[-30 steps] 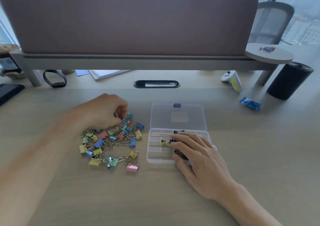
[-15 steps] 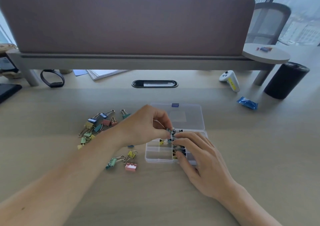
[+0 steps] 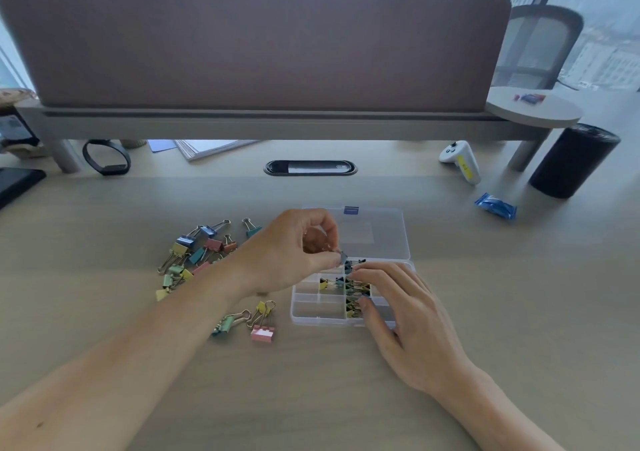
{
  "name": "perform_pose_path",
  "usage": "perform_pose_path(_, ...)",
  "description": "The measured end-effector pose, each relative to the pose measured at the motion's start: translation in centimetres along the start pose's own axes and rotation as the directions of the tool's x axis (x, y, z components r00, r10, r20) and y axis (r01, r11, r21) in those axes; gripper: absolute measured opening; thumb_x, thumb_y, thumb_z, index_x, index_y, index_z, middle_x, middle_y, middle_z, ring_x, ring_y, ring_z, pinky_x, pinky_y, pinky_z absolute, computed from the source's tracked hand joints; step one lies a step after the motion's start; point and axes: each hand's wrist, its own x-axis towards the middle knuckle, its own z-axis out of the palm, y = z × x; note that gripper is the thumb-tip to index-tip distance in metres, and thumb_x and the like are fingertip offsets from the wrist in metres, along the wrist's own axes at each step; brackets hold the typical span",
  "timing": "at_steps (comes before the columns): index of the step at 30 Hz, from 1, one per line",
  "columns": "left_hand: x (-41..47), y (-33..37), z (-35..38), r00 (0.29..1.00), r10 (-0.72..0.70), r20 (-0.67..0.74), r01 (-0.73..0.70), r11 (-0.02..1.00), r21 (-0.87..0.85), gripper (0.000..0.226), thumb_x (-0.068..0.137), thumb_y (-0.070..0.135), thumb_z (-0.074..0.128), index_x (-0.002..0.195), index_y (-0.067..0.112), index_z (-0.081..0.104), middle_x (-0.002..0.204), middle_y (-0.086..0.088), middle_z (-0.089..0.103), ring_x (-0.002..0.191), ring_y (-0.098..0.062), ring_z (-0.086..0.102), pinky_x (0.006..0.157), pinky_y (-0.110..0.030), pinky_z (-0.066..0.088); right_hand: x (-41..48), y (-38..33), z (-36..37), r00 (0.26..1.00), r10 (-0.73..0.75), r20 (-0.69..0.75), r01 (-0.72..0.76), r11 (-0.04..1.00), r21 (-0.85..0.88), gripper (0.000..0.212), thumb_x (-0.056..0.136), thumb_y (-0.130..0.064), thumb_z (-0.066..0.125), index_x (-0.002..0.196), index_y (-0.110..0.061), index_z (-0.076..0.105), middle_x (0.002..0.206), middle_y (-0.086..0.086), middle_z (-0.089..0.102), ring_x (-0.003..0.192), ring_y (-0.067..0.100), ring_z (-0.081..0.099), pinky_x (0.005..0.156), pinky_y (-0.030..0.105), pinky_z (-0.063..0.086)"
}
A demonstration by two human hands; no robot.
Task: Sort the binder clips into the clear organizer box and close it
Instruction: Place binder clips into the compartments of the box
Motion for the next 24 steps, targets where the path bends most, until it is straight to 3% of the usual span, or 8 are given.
perform_pose_path(5, -0.2, -0.3, -0.2, 1.0, 0.011, 0.003, -0.012, 0.99, 0.139, 0.022, 0.083, 0.013, 0.082, 0.088, 0.024, 0.064, 0.083, 0.005, 0.075, 0.074, -0.012, 0.072, 0.079, -0.033, 0.06, 0.1, 0.0, 0.0, 1.0, 0.0, -0.007, 0.0, 1.0, 0.003, 0.027, 0.103, -0.028, 0.049, 0.122, -0.022, 0.067, 0.127, -0.014, 0.063, 0.121, 0.009, 0.058, 0.099, 0.032, 0.05)
perform_pose_path(8, -0.4, -0.1, 0.3, 0.998, 0.027, 0.053, -0.041, 0.956, 0.289, 0.022, 0.082, 0.014, 0.081, 0.089, 0.027, 0.065, 0.08, 0.012, 0.075, 0.073, 0.001, 0.069, 0.068, -0.011, 0.051, 0.1, 0.0, 0.1, 1.0, 0.004, -0.006, -0.004, 1.0, 0.006, 0.027, 0.102, -0.027, 0.05, 0.122, -0.022, 0.067, 0.127, -0.014, 0.063, 0.121, 0.009, 0.058, 0.098, 0.033, 0.051)
perform_pose_path(10, -0.4, 0.0, 0.8, 0.996, 0.033, 0.085, -0.062, 0.923, 0.379, 0.02, 0.082, 0.016, 0.082, 0.092, 0.029, 0.07, 0.081, 0.015, 0.075, 0.074, 0.006, 0.067, 0.063, -0.004, 0.043, 0.0, 0.0, 0.0, 1.0, 0.003, -0.007, -0.003, 1.0, 0.008, 0.026, 0.101, -0.026, 0.051, 0.122, -0.021, 0.067, 0.127, -0.014, 0.063, 0.121, 0.009, 0.058, 0.098, 0.034, 0.051)
perform_pose_path(13, -0.2, 0.0, 1.2, 0.995, 0.031, 0.099, -0.072, 0.892, 0.447, 0.02, 0.084, 0.017, 0.081, 0.097, 0.029, 0.073, 0.085, 0.015, 0.075, 0.075, 0.005, 0.067, 0.062, -0.005, 0.043, 0.0, 0.0, 0.0, 1.0, -0.003, -0.003, 0.003, 1.0, 0.007, 0.027, 0.102, -0.027, 0.05, 0.122, -0.021, 0.068, 0.127, -0.013, 0.064, 0.12, 0.009, 0.059, 0.098, 0.035, 0.052)
perform_pose_path(17, 0.5, 0.1, 1.3, 0.993, 0.026, 0.117, -0.079, 0.874, 0.479, 0.017, 0.085, 0.013, 0.079, 0.096, 0.026, 0.074, 0.084, 0.013, 0.074, 0.076, 0.002, 0.068, 0.07, -0.015, 0.053, 0.0, 0.2, 0.2, 1.0, -0.001, 0.029, 0.001, 1.0, -0.007, 0.027, 0.102, -0.026, 0.051, 0.123, -0.022, 0.068, 0.128, -0.014, 0.064, 0.121, 0.01, 0.059, 0.097, 0.036, 0.052)
perform_pose_path(24, 1.3, -0.5, 1.7, 0.992, 0.054, 0.117, -0.107, 0.848, 0.519, 0.019, 0.083, 0.024, 0.083, 0.094, 0.029, 0.069, 0.083, 0.012, 0.067, 0.074, -0.005, 0.063, 0.064, -0.02, 0.048, 0.1, 0.0, -0.1, 0.99, -0.027, 0.141, 0.038, 0.997, -0.073, 0.029, 0.101, -0.027, 0.055, 0.128, -0.027, 0.065, 0.138, -0.017, 0.057, 0.128, 0.009, 0.054, 0.104, 0.032, 0.046)
